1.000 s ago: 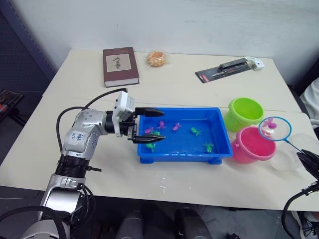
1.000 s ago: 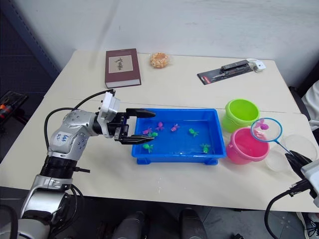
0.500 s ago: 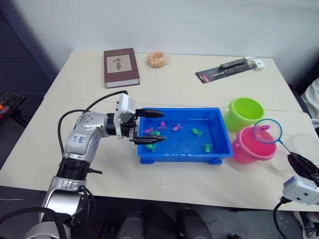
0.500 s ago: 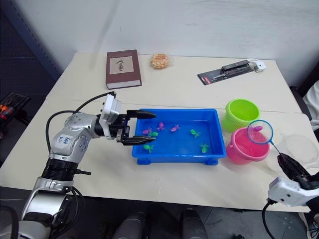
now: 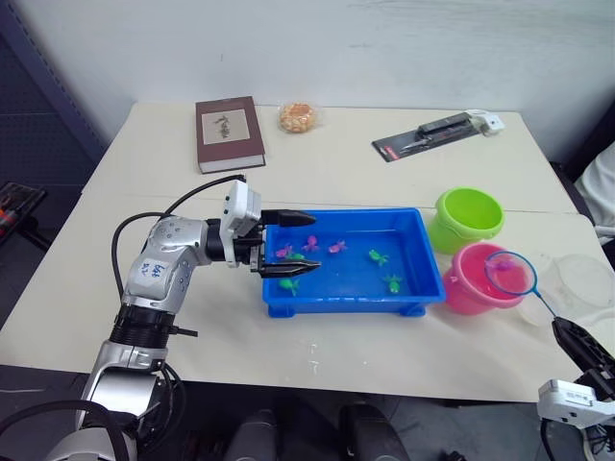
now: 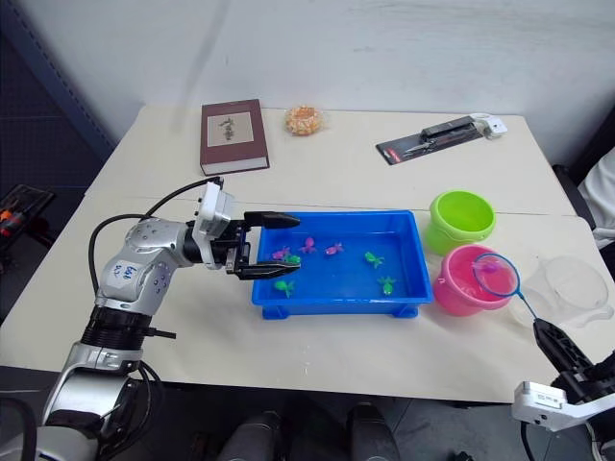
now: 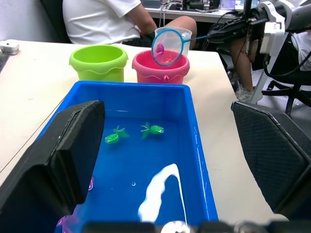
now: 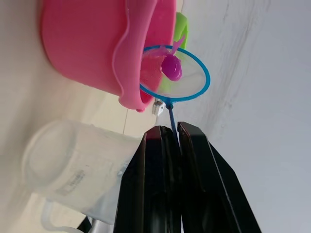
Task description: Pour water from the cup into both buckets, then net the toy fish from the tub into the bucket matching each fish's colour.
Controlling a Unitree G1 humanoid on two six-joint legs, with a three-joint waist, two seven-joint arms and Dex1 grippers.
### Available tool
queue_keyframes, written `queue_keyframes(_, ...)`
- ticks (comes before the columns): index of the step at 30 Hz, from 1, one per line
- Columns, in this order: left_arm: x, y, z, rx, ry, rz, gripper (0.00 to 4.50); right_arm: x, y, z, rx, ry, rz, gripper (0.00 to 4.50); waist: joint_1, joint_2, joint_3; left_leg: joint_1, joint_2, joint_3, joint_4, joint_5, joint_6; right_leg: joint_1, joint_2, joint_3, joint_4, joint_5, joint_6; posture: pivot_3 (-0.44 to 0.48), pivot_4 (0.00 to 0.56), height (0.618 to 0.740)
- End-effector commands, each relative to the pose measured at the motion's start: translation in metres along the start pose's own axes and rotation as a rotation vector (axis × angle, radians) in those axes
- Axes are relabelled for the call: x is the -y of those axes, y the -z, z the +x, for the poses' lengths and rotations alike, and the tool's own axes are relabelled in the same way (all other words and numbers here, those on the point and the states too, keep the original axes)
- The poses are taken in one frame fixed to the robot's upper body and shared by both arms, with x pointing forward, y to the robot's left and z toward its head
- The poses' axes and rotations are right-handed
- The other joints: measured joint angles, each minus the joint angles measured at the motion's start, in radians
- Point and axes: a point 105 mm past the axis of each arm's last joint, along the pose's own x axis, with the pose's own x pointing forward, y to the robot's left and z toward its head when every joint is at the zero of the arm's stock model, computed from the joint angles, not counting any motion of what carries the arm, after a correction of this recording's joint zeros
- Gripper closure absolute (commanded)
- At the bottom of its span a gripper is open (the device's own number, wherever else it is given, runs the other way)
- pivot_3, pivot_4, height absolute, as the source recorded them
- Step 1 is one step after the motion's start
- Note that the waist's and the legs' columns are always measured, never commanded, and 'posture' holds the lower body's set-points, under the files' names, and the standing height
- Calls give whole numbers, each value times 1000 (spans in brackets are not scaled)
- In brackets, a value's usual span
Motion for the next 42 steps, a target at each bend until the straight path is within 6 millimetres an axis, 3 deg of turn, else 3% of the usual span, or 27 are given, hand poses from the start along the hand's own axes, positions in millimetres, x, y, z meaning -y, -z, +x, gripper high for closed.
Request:
queue_keyframes(1,2,-4,0,13,-2,26,42,13,-1,4,7,58,-25,4500,-2,0,0,0,0,0,0,0,0,1,0,0,0,0,0,0,150,740)
queue_keyframes(6,2,-3,-1,14,-6,24,42,14,1,6,-3,58,-9,4500,-3,0,0,0,0,0,0,0,0,1,0,0,-1,0,0,0,150,740)
queue_keyframes(8,3,-2,-1,8,-3,22,42,9,-8,6,37,28,9,4500,-3,0,0,0,0,0,0,0,1,1,0,0,-1,0,1,0,150,740)
queue_keyframes(10,3,-1,-2,6,-6,24,42,13,4,4,-23,49,2,4500,-4,0,0,0,0,0,0,0,1,1,0,0,-1,0,1,0,150,740)
queue_keyframes(14,2,-1,-3,11,-17,17,42,10,-13,5,68,23,6,4500,-6,0,0,0,0,0,0,0,1,2,0,1,-1,0,1,0,150,740)
queue_keyframes(16,3,0,-4,4,-12,18,42,17,9,3,-40,64,-4,4500,-7,0,0,0,0,0,0,0,1,2,0,1,-1,0,1,0,150,740)
queue_keyframes(25,3,0,-4,3,-13,13,42,16,-6,4,20,54,1,4500,-18,0,0,0,0,0,0,-1,1,2,0,1,-2,1,2,0,150,740)
queue_keyframes(28,4,1,-4,3,-12,12,42,19,1,3,-31,71,6,4500,-18,0,0,0,0,-1,0,-1,1,2,0,1,-2,1,2,0,150,740)
queue_keyframes(32,3,2,-5,0,-20,11,42,34,-3,9,1,118,59,4500,-19,0,0,0,0,0,0,-1,1,2,0,1,-2,1,2,0,150,740)
queue_keyframes(36,-1,2,-13,-10,-48,15,42,56,10,14,-36,157,85,4500,-19,0,0,0,0,0,0,-1,1,2,0,1,-2,1,2,0,150,740)
queue_keyframes(38,-2,2,-20,-19,-64,15,42,68,10,19,-8,165,212,4500,-19,0,0,0,0,0,0,-1,1,2,0,1,-2,1,2,0,150,740)
queue_keyframes(42,-6,3,-38,-43,-117,14,42,92,-19,35,195,114,443,4500,-20,0,0,1,1,-1,0,-1,2,4,0,1,-3,1,2,0,150,740)
